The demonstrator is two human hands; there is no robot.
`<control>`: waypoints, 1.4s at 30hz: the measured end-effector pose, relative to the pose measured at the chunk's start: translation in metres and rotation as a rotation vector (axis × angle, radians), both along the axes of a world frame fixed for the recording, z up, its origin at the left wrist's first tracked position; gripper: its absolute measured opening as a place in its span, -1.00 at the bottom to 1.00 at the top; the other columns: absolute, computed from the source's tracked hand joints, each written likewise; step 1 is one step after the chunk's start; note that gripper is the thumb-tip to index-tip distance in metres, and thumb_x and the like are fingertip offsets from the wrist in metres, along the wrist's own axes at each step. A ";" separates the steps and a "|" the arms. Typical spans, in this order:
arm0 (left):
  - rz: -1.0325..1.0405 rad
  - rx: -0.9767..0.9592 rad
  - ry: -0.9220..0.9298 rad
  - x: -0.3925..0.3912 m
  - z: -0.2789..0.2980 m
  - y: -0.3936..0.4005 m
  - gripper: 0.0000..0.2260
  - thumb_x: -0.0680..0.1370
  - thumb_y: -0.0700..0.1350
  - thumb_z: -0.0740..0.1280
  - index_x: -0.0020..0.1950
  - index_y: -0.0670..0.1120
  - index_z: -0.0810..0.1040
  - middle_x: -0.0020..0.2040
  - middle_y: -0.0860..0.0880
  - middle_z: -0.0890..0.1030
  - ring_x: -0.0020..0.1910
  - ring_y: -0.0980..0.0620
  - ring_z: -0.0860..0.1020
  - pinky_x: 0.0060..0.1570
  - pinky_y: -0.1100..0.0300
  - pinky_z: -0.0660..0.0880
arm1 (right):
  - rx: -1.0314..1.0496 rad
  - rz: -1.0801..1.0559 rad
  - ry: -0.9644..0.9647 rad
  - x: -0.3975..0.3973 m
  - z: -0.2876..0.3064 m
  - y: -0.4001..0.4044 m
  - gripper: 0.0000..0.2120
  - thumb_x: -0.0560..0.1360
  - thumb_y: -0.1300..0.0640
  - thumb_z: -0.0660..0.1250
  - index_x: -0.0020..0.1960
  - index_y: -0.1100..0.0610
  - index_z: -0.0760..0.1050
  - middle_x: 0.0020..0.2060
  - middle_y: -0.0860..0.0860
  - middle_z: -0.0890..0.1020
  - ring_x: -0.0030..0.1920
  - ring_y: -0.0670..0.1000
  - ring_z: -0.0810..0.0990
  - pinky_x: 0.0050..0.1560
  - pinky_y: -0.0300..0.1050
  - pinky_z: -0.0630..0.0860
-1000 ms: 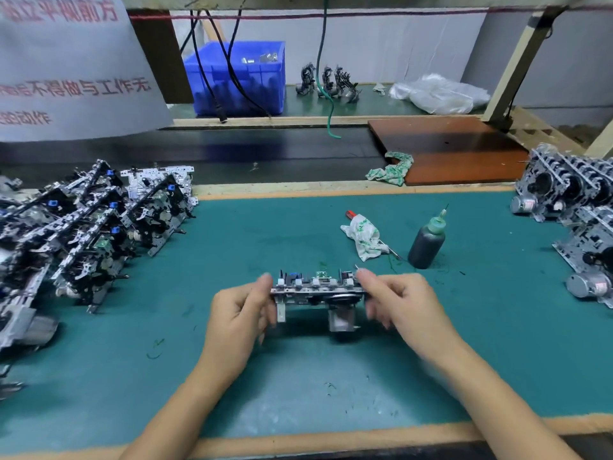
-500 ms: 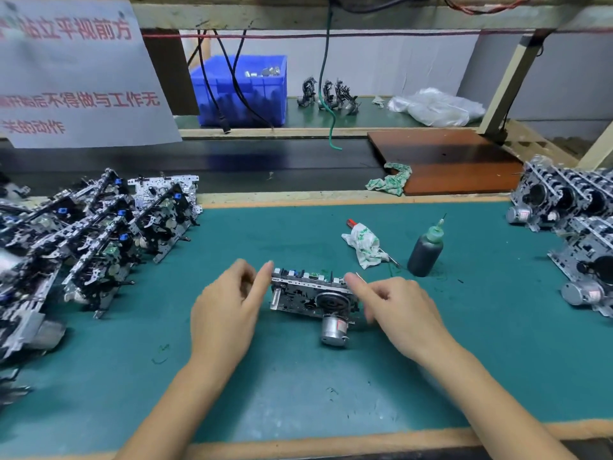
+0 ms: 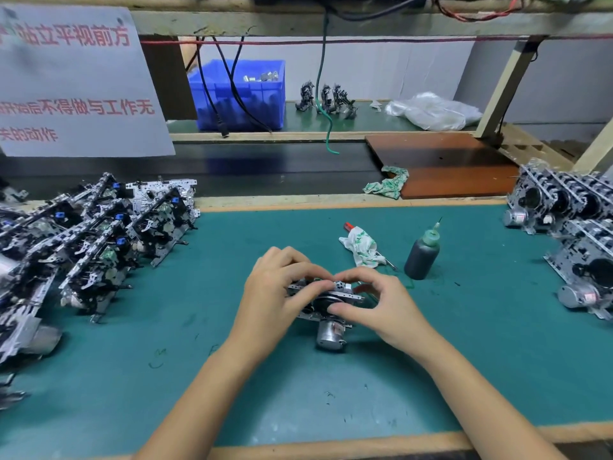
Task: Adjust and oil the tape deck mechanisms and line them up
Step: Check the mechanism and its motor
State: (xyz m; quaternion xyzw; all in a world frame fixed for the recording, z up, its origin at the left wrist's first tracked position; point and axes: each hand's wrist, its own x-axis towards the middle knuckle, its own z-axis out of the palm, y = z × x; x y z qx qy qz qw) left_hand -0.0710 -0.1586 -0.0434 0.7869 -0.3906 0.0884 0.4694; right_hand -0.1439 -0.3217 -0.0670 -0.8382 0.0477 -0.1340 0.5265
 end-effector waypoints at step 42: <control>-0.028 -0.040 -0.020 0.004 -0.005 -0.001 -0.92 0.42 -0.02 0.42 -0.15 0.07 0.71 -0.30 0.12 0.50 -0.21 0.15 0.42 -0.14 0.34 0.33 | -0.950 -0.087 -0.189 -0.033 -0.013 -0.013 -0.72 0.42 -0.12 0.31 -0.11 0.07 0.63 -0.17 -0.16 0.62 -0.03 -0.04 0.51 0.04 -0.14 0.44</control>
